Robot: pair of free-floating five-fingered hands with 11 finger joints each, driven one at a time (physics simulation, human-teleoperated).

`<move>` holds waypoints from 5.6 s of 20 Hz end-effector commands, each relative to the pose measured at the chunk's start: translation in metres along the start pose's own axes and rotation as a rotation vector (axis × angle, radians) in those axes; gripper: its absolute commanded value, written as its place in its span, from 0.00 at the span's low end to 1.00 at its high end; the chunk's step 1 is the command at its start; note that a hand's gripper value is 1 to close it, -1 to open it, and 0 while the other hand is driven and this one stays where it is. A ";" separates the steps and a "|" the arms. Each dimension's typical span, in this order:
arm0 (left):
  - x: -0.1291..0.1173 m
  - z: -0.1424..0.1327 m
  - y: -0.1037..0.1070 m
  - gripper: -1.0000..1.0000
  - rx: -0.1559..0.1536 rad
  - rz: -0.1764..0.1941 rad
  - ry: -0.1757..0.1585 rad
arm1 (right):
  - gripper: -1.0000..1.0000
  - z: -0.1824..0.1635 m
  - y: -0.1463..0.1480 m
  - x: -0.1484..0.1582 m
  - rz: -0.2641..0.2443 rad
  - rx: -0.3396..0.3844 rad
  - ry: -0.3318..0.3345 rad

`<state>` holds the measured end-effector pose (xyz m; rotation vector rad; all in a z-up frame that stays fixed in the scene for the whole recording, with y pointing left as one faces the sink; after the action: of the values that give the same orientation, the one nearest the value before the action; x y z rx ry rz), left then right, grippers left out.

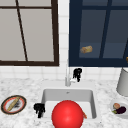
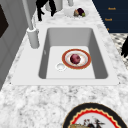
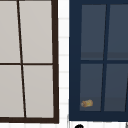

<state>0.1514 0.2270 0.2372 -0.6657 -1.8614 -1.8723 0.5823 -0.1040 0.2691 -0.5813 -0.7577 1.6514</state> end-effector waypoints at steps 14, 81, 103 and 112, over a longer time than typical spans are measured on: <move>0.000 0.000 0.000 0.50 0.000 0.000 0.000 | 0.00 -0.032 -0.056 0.002 0.069 0.039 0.022; 0.000 0.000 0.000 0.50 0.000 0.000 0.000 | 1.00 -0.091 0.052 -0.031 -0.078 -0.410 -0.032; 0.000 0.000 0.000 0.50 0.000 0.000 0.000 | 1.00 -0.092 0.068 -0.036 -0.144 -0.431 -0.072; 0.000 0.000 0.000 0.50 0.000 0.000 0.000 | 1.00 -0.093 0.080 -0.048 -0.176 -0.484 -0.097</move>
<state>0.1514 0.2270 0.2372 -0.6657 -1.8614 -1.8723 0.6213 -0.1357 0.1770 -0.7377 -1.2386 1.3559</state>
